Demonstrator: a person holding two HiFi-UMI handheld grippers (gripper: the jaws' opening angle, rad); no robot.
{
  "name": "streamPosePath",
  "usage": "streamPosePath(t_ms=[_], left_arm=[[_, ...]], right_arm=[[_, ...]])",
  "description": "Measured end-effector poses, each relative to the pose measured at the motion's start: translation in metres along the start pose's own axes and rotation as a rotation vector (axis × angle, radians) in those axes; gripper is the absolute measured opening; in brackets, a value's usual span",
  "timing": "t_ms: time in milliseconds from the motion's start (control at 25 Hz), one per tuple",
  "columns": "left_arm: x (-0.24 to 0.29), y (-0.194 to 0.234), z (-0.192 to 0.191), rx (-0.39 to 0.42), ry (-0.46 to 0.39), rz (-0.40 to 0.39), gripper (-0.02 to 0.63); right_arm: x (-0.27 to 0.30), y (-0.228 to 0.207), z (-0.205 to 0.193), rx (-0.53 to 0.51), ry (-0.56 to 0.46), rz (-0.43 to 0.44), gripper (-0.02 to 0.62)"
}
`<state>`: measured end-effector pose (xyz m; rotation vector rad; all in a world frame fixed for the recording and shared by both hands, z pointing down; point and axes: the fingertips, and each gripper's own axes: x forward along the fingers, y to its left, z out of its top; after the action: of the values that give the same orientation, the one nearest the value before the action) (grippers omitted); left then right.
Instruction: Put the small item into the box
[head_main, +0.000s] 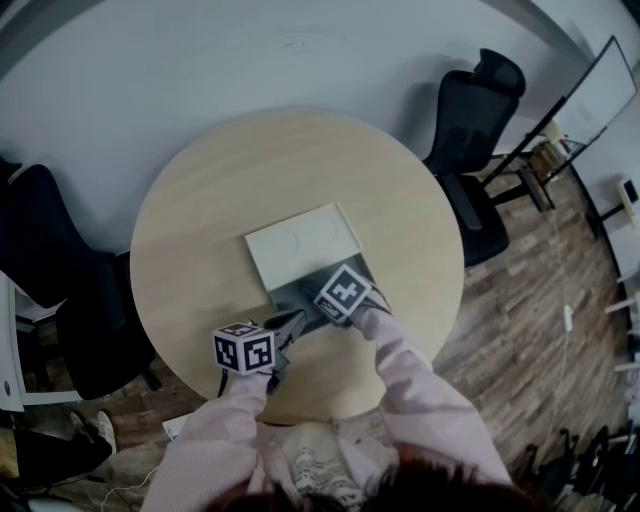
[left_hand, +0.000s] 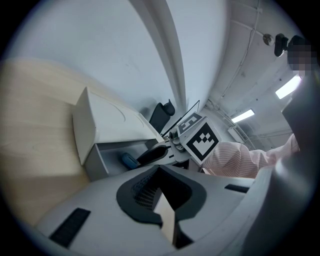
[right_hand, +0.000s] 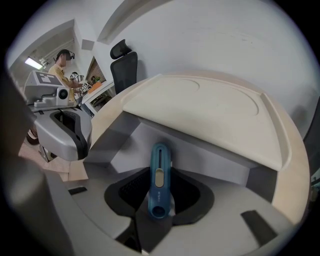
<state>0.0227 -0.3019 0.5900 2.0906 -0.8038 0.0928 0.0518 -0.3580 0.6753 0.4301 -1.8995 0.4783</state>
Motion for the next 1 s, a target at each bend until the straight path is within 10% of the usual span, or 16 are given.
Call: streamPosePath(t_ms=[1000], left_arm=[[-0.004, -0.004, -0.004, -0.001, -0.005, 0.006, 0.011]], right_arm=[[0.001, -0.001, 0.001, 0.038, -0.022, -0.027, 0.147]])
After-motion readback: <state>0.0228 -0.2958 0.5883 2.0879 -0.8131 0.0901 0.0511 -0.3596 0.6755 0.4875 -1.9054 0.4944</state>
